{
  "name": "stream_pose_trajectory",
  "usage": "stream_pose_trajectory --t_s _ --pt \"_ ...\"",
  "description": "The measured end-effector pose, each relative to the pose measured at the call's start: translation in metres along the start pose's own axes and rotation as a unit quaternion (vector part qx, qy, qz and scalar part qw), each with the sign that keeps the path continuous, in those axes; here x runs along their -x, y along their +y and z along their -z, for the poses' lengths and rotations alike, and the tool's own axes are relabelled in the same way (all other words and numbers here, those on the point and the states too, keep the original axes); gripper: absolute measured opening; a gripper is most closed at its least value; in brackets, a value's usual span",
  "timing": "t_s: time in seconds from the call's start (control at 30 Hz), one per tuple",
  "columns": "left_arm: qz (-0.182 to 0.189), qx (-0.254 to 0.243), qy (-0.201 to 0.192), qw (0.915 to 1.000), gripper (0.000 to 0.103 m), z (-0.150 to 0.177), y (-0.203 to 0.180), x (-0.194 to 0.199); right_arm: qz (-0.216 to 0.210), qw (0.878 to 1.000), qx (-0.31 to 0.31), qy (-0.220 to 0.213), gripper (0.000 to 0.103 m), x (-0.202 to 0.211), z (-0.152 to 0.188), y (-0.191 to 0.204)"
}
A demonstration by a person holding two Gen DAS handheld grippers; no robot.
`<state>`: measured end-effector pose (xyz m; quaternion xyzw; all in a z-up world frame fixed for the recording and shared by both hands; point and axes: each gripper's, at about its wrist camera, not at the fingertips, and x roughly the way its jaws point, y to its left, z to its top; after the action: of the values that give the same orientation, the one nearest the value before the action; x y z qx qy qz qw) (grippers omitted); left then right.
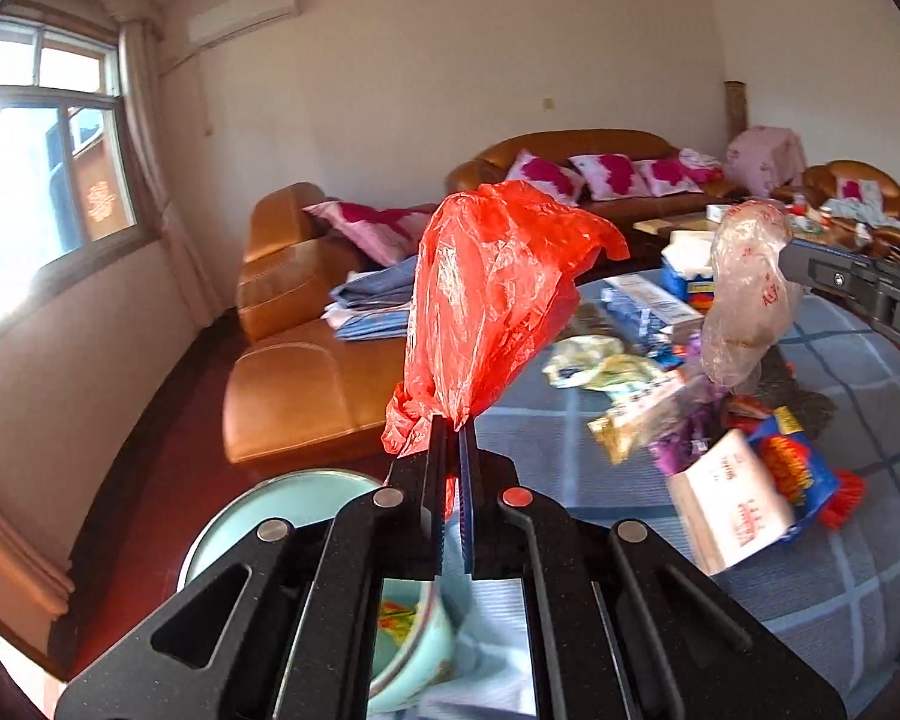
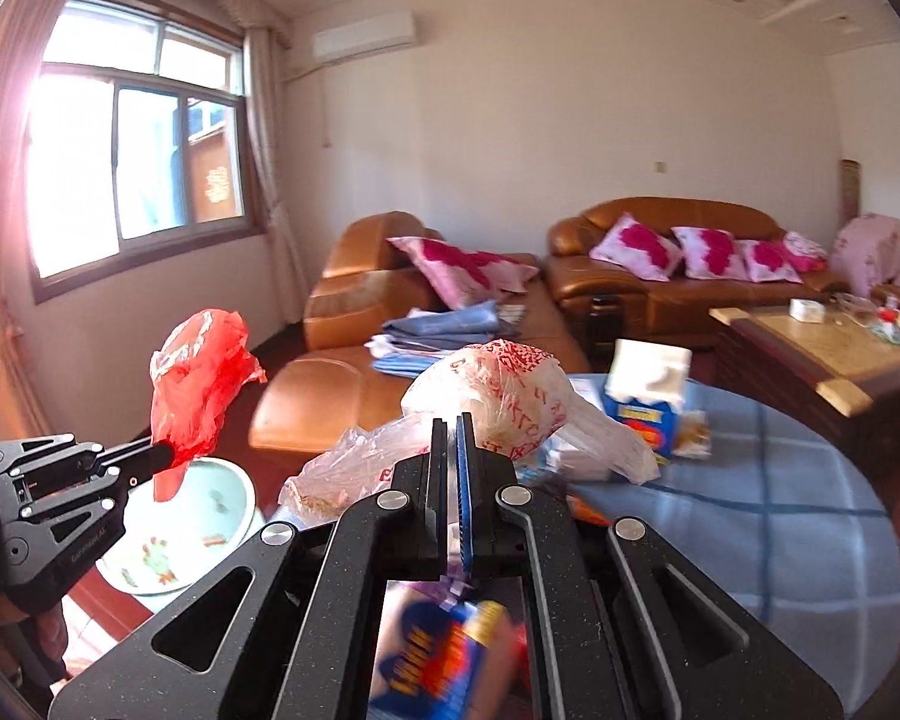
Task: Collect trash
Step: 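Carry the red and clear plastic bags with both tools over the bin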
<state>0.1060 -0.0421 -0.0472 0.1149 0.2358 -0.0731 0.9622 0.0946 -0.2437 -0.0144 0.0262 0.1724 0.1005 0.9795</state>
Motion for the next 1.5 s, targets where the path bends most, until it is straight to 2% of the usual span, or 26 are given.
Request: stream_pose_trajectory --t_s 0.23,0.6,0.8,1.5 --pt "-0.070 0.020 0.016 0.9972 0.003 0.007 0.044 -0.005 -0.056 0.998 0.023 0.002 0.003 -0.037 -0.011 0.043" --pt "-0.132 0.037 0.049 0.9894 0.003 0.023 0.092 -0.008 -0.094 0.994 0.046 0.021 0.003 -0.080 -0.007 0.089" --pt "-0.151 0.034 0.065 0.9857 0.003 0.029 0.104 -0.008 -0.104 0.992 0.064 0.031 0.003 -0.095 -0.001 0.104" --pt "-0.181 0.033 0.099 0.9780 0.003 0.042 0.124 -0.010 -0.132 0.980 0.139 0.057 0.003 -0.119 0.023 0.151"
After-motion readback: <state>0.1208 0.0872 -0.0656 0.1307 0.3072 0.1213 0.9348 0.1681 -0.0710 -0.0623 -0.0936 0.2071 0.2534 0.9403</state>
